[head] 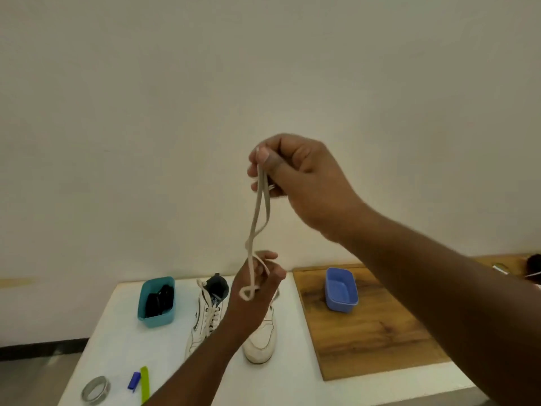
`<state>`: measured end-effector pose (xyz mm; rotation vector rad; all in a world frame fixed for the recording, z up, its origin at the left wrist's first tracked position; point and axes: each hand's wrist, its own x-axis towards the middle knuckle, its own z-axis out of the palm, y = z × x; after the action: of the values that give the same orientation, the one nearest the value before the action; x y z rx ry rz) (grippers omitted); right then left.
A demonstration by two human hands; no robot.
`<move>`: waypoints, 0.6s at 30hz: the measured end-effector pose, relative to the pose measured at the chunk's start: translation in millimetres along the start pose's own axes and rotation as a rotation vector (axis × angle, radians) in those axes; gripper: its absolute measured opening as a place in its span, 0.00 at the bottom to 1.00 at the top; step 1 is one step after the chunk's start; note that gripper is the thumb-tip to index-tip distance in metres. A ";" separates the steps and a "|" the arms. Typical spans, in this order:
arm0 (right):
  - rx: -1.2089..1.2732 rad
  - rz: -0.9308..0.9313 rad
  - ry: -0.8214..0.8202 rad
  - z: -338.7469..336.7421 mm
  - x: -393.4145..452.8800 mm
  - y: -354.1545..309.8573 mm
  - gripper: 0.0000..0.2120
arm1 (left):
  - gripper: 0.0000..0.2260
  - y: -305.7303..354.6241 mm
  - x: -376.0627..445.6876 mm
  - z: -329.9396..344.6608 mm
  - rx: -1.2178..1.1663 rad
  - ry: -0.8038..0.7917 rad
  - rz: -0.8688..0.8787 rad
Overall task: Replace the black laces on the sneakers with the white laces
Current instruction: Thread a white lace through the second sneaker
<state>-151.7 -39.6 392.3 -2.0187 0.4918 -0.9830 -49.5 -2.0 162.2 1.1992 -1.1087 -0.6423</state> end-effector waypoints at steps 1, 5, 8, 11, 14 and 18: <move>-0.044 0.025 -0.004 2.6 -4.5 9.0 0.10 | 0.06 24.4 0.5 -3.4 -0.048 0.008 0.038; -0.050 0.028 0.102 1.8 -13.4 23.9 0.09 | 0.16 66.6 -6.2 -43.8 0.155 -0.099 -0.070; -0.076 -0.059 0.171 -2.8 -12.9 14.2 0.09 | 0.24 95.5 -17.3 -70.5 0.300 -0.349 -0.117; -0.138 -0.154 0.164 -3.0 -8.5 -5.4 0.09 | 0.16 149.1 -22.2 -67.4 -0.038 -0.391 -0.062; -0.188 -0.246 0.136 -0.3 -4.8 -26.1 0.09 | 0.07 189.1 -14.6 -56.0 -0.133 -0.216 0.021; -0.226 -0.341 0.143 -5.7 -10.3 -51.4 0.09 | 0.11 233.9 -1.7 -57.8 -0.149 0.051 0.145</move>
<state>-162.9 -5.7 431.1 -2.2941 0.3514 -1.3354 -32.5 90.1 384.1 0.9926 -1.0749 -0.5694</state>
